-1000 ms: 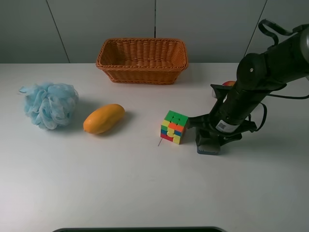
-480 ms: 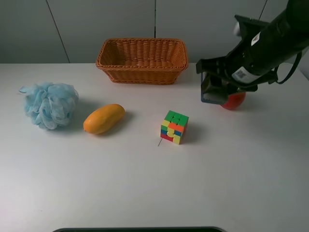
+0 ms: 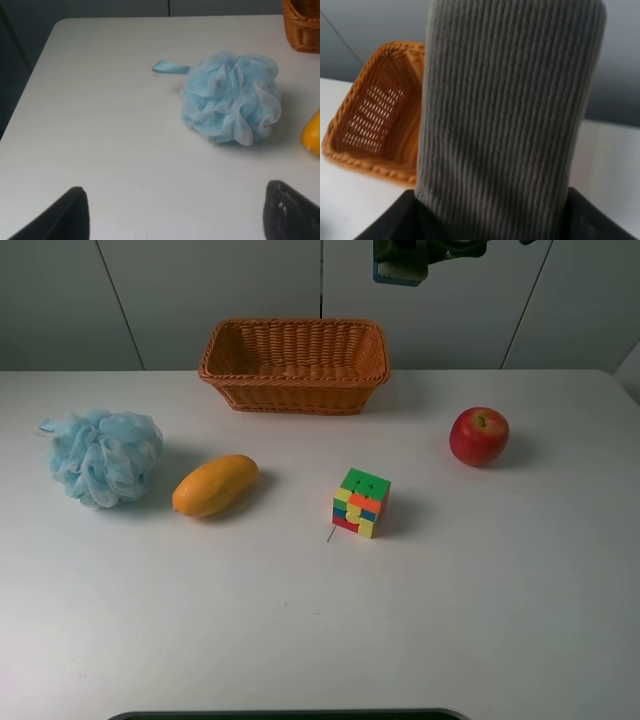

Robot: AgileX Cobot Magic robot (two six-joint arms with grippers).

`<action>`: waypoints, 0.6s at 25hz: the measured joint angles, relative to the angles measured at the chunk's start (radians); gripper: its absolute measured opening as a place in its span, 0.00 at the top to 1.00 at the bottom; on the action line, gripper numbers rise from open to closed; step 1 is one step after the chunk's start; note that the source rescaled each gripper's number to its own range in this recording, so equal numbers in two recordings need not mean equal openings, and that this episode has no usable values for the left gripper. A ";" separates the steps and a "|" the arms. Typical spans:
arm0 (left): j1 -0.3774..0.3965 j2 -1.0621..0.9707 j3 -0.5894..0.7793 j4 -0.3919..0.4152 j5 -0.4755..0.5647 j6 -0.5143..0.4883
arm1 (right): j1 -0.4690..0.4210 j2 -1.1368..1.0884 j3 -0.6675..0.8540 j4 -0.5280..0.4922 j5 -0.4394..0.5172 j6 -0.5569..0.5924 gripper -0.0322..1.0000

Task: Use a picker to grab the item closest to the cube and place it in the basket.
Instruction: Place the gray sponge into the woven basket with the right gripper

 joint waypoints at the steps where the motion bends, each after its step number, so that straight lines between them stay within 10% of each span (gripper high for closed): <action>1: 0.000 0.000 0.000 0.000 0.000 0.000 | 0.004 0.048 -0.042 0.000 -0.005 -0.016 0.93; 15: 0.000 0.000 0.000 0.000 0.000 0.000 | 0.056 0.578 -0.443 0.047 0.001 -0.078 0.97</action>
